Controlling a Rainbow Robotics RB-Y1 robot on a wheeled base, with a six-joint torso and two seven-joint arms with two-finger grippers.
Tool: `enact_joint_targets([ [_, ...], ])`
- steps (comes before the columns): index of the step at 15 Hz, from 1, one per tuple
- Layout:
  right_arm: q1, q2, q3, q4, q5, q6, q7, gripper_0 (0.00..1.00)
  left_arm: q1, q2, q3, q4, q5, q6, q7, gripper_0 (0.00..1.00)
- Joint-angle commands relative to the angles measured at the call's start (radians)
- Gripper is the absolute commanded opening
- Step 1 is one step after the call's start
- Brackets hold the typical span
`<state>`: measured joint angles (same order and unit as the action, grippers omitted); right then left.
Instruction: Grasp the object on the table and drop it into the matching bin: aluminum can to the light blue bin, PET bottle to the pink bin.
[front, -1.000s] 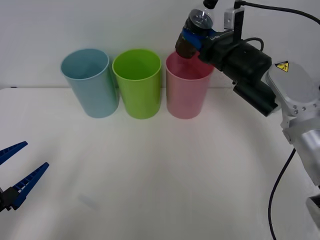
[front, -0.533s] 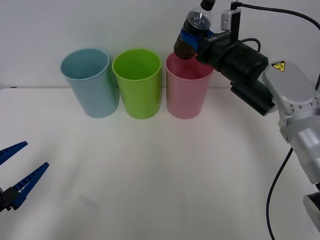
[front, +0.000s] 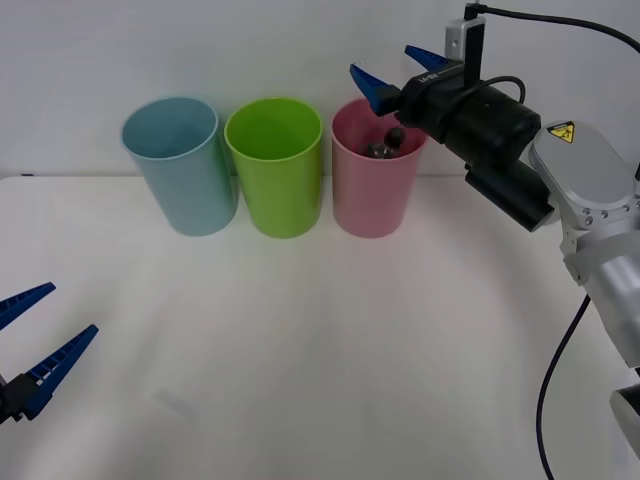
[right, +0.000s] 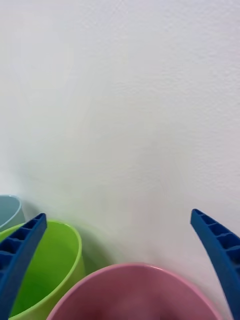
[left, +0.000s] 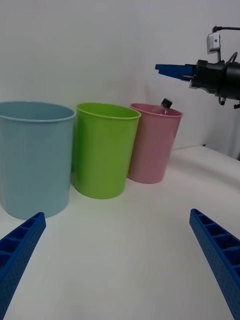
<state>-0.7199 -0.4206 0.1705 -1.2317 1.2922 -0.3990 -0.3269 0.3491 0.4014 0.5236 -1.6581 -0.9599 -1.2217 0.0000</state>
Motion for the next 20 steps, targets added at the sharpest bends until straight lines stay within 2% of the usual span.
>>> enact_joint_targets([
  [1, 0.013, -0.018, 0.0, -0.012, -0.014, -0.006, 0.0, 1.0, 0.0, 0.0, 0.0, 0.0, 0.0, 0.0, 0.0, 1.0],
  [6, 0.123, -0.089, 0.0, -0.146, -0.05, -0.007, -0.011, 1.0, 0.0, 0.0, 0.0, 0.0, 0.0, 0.0, 0.0, 1.0],
  [11, 0.287, -0.196, -0.017, -0.318, -0.125, -0.007, -0.004, 1.0, 0.0, 0.0, 0.0, 0.0, 0.0, 0.0, 0.0, 1.0],
  [14, 0.421, -0.227, -0.077, -0.417, -0.136, -0.029, 0.008, 1.0, 0.0, 0.0, 0.0, 0.0, 0.0, 0.0, 0.0, 1.0],
  [20, 0.679, -0.227, -0.279, -0.528, -0.142, -0.241, 0.055, 1.0, 0.0, 0.0, 0.0, 0.0, 0.0, 0.0, 0.0, 1.0],
])
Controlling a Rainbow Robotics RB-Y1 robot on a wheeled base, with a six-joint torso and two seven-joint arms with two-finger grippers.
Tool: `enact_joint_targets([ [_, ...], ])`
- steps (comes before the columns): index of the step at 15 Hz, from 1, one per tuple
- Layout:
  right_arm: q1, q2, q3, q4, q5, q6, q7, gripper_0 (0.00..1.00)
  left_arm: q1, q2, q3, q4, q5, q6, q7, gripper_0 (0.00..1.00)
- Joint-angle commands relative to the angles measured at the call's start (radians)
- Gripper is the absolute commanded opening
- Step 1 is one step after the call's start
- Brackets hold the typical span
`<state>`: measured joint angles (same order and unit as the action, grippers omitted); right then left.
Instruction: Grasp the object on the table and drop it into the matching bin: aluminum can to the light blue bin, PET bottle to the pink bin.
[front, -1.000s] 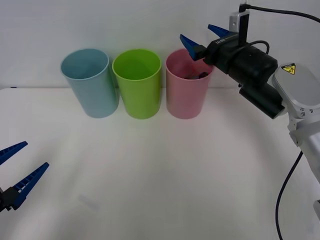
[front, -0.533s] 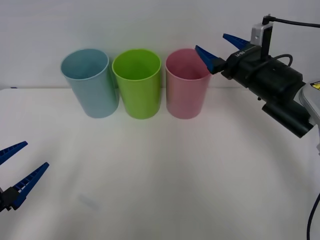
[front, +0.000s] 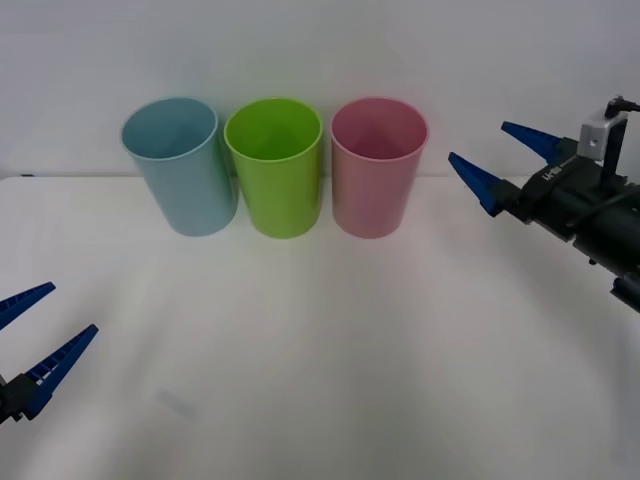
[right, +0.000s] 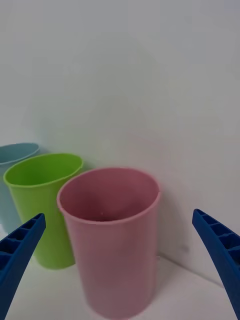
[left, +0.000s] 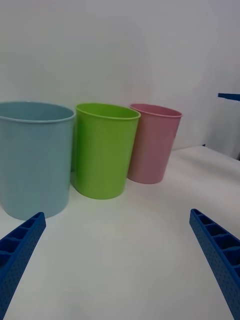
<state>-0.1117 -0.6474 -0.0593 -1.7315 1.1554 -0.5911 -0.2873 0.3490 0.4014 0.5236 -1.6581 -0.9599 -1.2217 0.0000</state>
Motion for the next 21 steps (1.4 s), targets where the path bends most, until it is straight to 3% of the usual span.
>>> enact_joint_targets([
  [1, 0.121, 0.0, -0.083, -0.042, -0.016, -0.082, 0.039, 1.0, 0.0, 0.0, 0.0, 0.0, 0.0, 0.0, 0.0, 1.0],
  [6, 0.305, 0.002, -0.18, -0.046, -0.106, -0.19, 0.261, 1.0, 0.0, 0.0, 0.0, 0.0, 0.0, 0.0, 0.0, 1.0],
  [14, 0.53, 0.023, -0.237, -0.045, -0.212, -0.234, 0.548, 1.0, 0.0, 0.0, 0.0, 0.0, 0.0, 0.0, 0.0, 1.0],
  [21, 0.622, 0.068, -0.254, -0.046, -0.212, -0.32, 0.571, 1.0, 0.0, 0.0, 0.0, 0.0, 0.0, 0.0, 0.0, 1.0],
])
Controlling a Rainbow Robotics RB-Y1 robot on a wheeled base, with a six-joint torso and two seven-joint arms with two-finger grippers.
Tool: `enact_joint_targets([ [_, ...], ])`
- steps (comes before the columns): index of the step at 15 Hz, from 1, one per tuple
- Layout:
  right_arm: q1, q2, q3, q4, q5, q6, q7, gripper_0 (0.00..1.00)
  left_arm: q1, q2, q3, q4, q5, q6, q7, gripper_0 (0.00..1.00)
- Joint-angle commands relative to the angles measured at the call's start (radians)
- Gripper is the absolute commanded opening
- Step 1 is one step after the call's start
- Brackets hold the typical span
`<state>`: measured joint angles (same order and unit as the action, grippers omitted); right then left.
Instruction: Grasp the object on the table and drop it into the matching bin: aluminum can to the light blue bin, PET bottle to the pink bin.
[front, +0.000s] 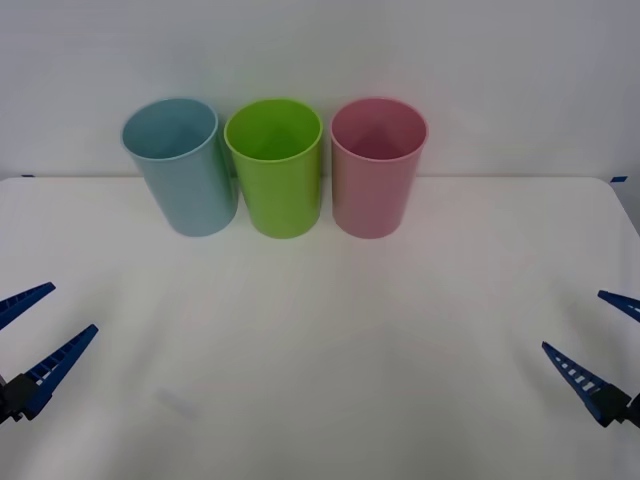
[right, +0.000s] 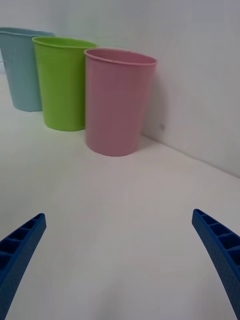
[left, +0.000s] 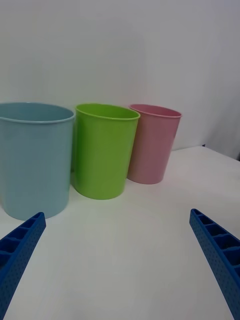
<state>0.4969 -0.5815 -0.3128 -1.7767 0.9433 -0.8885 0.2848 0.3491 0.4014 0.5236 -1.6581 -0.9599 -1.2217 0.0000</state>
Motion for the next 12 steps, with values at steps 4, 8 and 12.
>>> enact_joint_targets([
  [4, 0.009, 0.043, -0.023, 0.04, 0.0, -0.144, -0.001, 1.0, 0.0, 0.0, 0.0, 0.0, 0.0, 0.0, 0.0, 1.0],
  [8, -0.004, 0.048, -0.032, 0.089, -0.009, -0.221, 0.001, 1.0, 0.0, 0.0, 0.0, 0.0, 0.0, 0.0, 0.0, 1.0],
  [12, -0.003, 0.048, -0.032, 0.091, -0.009, -0.221, 0.002, 1.0, 0.0, 0.0, 0.0, 0.0, 0.0, 0.0, 0.0, 1.0],
])
